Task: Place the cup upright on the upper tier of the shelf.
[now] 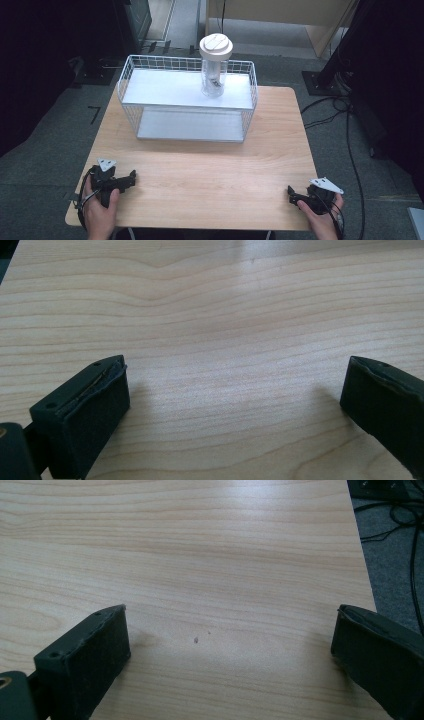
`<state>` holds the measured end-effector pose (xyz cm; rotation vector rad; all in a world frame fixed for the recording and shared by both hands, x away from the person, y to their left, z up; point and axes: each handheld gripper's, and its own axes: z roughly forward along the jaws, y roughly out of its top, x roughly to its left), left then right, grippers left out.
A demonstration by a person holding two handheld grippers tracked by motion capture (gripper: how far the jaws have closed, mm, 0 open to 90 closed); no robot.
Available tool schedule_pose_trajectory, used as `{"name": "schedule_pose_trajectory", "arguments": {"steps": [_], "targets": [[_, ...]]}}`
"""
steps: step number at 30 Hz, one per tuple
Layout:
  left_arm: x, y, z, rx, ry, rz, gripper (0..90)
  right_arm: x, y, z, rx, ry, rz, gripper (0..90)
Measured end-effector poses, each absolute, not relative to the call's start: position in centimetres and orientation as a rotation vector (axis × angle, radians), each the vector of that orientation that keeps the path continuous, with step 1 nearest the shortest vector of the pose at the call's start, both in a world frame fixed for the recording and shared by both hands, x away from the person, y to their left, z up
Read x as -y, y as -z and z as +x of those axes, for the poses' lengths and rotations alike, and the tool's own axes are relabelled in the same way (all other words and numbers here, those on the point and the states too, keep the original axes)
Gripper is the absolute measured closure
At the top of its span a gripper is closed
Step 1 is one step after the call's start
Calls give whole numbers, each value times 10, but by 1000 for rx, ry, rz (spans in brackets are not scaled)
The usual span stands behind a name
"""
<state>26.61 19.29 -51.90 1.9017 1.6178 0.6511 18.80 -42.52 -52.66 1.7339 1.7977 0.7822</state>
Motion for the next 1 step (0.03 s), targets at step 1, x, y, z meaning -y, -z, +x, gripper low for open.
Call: {"name": "schedule_pose_trajectory", "arguments": {"steps": [1], "targets": [[-193, 519, 266, -1618, -651, 1902, 0, 425, 527, 188, -1797, -782, 1735, 20]]}}
